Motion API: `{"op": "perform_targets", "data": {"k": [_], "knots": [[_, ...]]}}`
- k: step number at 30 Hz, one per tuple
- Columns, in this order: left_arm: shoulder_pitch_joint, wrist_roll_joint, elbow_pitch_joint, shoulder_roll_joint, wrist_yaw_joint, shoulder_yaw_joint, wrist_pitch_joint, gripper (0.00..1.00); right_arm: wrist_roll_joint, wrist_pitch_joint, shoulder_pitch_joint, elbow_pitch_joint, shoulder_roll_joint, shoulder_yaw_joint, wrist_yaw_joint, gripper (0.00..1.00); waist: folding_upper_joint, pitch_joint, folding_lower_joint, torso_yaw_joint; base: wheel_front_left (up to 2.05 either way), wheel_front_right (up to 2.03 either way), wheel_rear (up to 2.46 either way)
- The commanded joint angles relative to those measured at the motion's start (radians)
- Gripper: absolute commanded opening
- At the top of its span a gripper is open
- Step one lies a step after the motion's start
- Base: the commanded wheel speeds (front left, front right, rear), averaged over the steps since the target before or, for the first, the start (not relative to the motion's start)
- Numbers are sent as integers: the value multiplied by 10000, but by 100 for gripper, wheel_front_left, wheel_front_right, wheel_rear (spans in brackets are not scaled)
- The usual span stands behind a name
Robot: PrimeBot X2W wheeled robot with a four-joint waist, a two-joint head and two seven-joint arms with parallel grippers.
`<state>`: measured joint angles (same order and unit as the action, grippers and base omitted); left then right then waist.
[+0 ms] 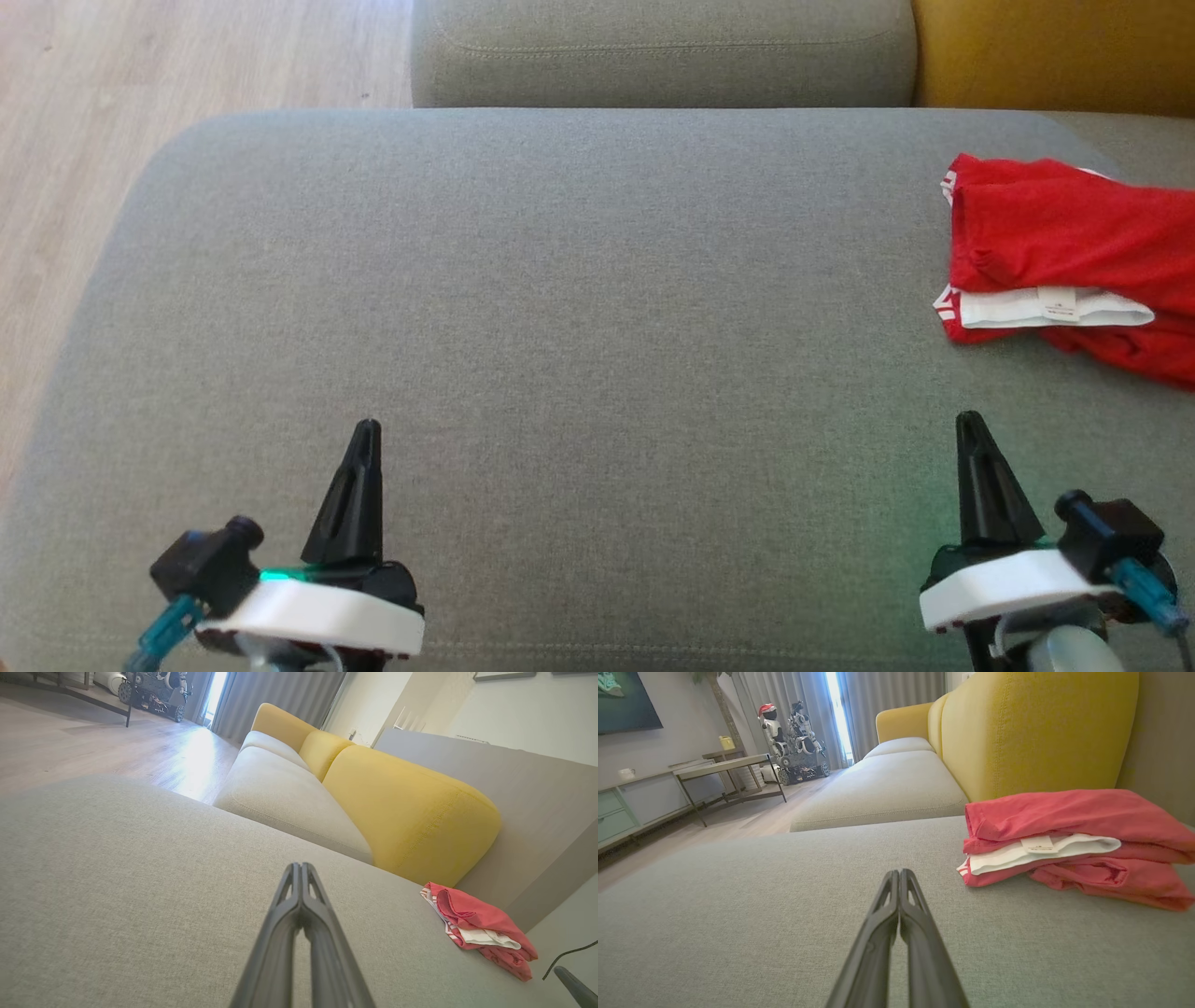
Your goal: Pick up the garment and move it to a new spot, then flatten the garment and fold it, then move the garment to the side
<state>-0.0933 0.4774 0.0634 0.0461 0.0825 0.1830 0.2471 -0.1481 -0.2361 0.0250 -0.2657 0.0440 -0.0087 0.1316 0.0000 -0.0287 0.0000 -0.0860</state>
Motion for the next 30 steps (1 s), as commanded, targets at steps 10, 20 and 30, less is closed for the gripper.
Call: {"op": "perform_targets", "data": {"k": [10, 20, 30], "knots": [[546, 1137, -148, 107, 57, -209, -242, 0, -1392, 306, -468, 330, 33, -100, -1, 0, 0, 22, 0, 74, 0, 0, 0], [673, 2038, 37, 161, 96, -352, -453, 0, -2483, 557, -538, 319, 45, -166, -2, 0, 0, 41, 0, 138, 0, 0, 0], [805, 3027, 209, 210, 136, -527, -697, 0, -3694, 838, -615, 309, 56, -242, -3, 0, 0, 62, 0, 209, 0, 0, 0]]}}
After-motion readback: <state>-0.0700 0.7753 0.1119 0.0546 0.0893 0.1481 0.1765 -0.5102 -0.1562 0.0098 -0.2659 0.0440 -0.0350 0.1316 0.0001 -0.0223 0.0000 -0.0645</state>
